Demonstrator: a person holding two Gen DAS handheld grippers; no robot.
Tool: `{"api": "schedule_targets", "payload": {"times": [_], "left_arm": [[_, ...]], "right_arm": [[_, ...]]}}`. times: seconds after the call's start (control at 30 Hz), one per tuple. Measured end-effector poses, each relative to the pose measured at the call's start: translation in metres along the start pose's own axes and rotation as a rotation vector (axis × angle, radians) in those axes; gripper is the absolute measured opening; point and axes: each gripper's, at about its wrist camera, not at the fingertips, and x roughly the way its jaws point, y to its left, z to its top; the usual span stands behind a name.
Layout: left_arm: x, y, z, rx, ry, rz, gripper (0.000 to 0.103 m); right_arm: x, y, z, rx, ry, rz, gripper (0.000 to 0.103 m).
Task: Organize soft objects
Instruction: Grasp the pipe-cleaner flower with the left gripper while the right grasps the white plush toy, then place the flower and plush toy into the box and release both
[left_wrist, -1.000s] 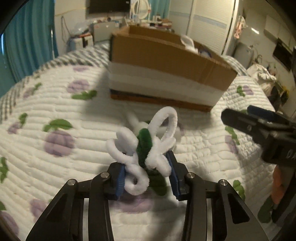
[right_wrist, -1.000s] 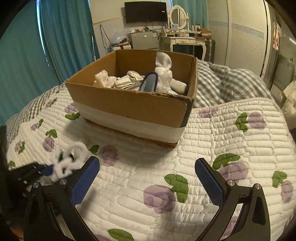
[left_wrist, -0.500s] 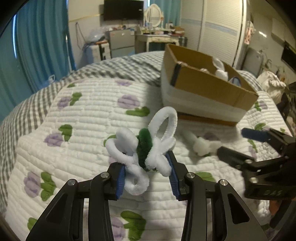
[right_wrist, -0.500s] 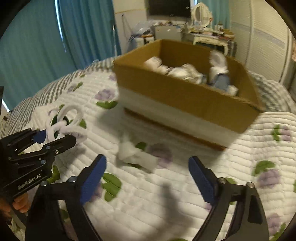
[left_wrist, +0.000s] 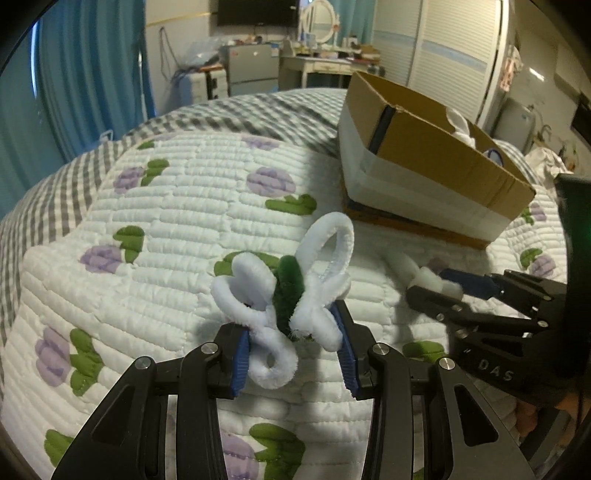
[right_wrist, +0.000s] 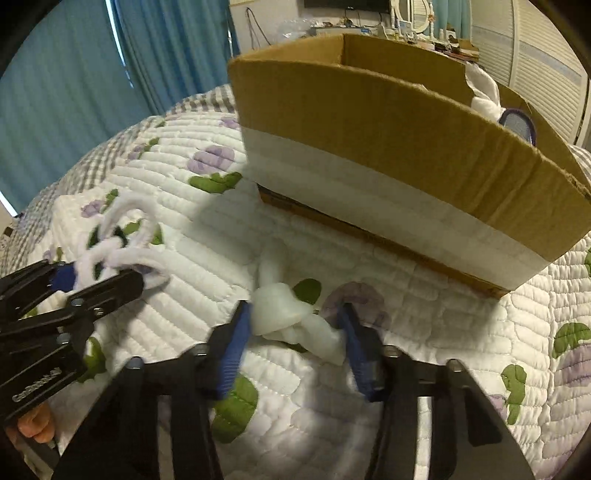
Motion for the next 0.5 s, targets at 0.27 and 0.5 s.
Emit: {"api": "schedule_targets", "payload": {"times": [0.27, 0.5], "left_arm": [[-0.004, -0.002, -0.003, 0.004, -0.002, 0.005, 0.039], [-0.021, -0.015, -0.007, 0.039, -0.010, 0.021, 0.039]], "right_arm": [[-0.015, 0.004, -0.009, -0.010, -0.034, 0.003, 0.029], [-0.052, -0.002, -0.020, 0.008, -0.095, 0.012, 0.029]]}}
